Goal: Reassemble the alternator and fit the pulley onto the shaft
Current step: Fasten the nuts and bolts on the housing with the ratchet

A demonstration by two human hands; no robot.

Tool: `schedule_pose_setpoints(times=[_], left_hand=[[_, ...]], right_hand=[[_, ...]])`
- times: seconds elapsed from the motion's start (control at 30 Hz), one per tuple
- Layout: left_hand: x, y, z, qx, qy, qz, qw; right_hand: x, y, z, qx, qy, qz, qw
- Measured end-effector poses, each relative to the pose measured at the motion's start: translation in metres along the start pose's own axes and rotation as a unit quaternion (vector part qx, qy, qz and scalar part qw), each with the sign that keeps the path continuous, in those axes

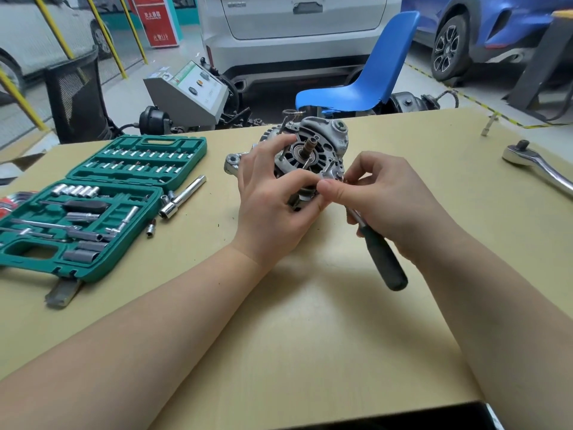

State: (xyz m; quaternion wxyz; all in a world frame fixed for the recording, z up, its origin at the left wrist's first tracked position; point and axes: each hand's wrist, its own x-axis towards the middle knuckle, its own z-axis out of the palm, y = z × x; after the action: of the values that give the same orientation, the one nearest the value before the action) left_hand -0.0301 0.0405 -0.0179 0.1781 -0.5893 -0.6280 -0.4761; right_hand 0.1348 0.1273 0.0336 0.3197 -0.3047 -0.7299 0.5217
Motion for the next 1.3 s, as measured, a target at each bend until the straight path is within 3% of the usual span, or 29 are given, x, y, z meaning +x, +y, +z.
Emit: schedule_pose_setpoints(times=[0.27,0.57,0.73,0.87,1.03,1.3], left_hand=[[-0.004,0.001,0.008,-0.027,0.037,-0.003,0.999],[-0.004,-0.007,0.007,-0.045,0.022,0.009,0.999],[-0.004,-0.01,0.007,-0.052,0.024,0.017,0.998],[-0.005,-0.013,0.008,-0.053,0.022,0.031,0.998],[-0.006,-0.014,0.007,-0.053,0.019,0.042,0.997],[-0.006,-0.018,0.007,-0.054,0.021,0.053,0.997]], right_hand=[[0.0,0.001,-0.004,-0.016,-0.011,-0.037,0.999],[-0.002,0.0,-0.006,-0.051,-0.007,-0.113,0.992],[0.0,0.0,-0.015,-0.003,-0.073,-0.127,0.989],[0.003,0.001,-0.029,-0.053,-0.102,-0.145,0.983],[0.0,0.002,-0.036,-0.266,-0.11,-0.277,0.917],[-0.004,-0.016,-0.033,-0.4,-0.077,-0.381,0.83]])
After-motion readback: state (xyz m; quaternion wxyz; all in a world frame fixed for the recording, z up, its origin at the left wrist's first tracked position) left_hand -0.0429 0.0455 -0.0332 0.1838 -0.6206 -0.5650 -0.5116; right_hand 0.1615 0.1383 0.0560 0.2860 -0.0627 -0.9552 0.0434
